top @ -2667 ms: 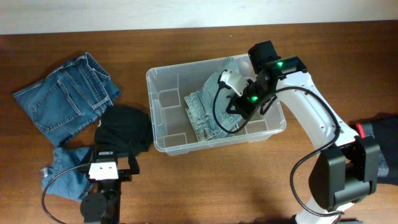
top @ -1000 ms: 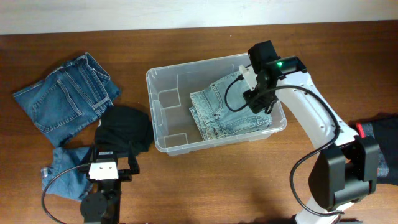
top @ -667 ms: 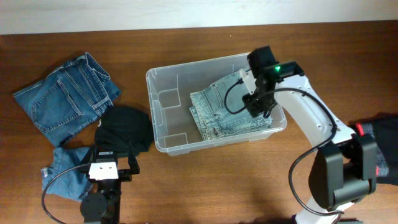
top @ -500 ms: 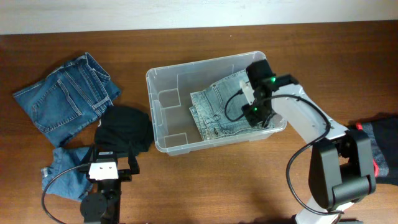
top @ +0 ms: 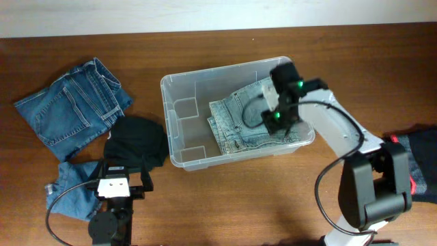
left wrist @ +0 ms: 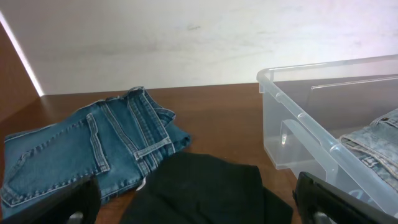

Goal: Pack container

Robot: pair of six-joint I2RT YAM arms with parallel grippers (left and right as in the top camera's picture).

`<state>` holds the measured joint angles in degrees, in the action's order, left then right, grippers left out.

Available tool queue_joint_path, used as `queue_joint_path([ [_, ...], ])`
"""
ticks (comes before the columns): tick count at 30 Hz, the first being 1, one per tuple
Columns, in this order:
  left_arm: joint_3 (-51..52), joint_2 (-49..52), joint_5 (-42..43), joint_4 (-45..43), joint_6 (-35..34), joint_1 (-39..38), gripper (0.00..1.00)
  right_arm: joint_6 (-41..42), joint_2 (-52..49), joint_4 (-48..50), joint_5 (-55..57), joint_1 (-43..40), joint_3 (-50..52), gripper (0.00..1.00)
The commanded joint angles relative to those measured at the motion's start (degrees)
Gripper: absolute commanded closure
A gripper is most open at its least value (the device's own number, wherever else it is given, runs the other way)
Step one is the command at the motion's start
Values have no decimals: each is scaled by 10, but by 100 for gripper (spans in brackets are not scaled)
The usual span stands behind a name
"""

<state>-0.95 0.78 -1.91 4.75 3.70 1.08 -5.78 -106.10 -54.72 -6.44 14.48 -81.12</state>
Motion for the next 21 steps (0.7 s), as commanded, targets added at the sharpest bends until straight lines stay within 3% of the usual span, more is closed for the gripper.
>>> queue_joint_path([
  [1, 4, -4, -2, -1, 11, 1, 0, 19, 4, -71, -20, 1, -157, 96],
  [5, 4, -4, -2, -1, 11, 1, 0, 67, 4, -200, 87, -33, -314, 96],
  [8, 4, -4, -2, -1, 11, 1, 0, 112, 5, -254, 136, -74, -366, 96],
  [11, 4, -4, -2, -1, 11, 1, 0, 155, 9, -295, 162, -165, -386, 96],
  [14, 4, -4, -2, -1, 11, 1, 0, 177, 7, -303, 188, -269, -358, 84],
  [17, 4, -4, -2, -1, 11, 1, 0, 183, 7, -307, 222, -325, -322, 62],
  [21, 4, -4, -2, -1, 11, 1, 0, 190, 7, -310, 310, -361, -263, 44],
])
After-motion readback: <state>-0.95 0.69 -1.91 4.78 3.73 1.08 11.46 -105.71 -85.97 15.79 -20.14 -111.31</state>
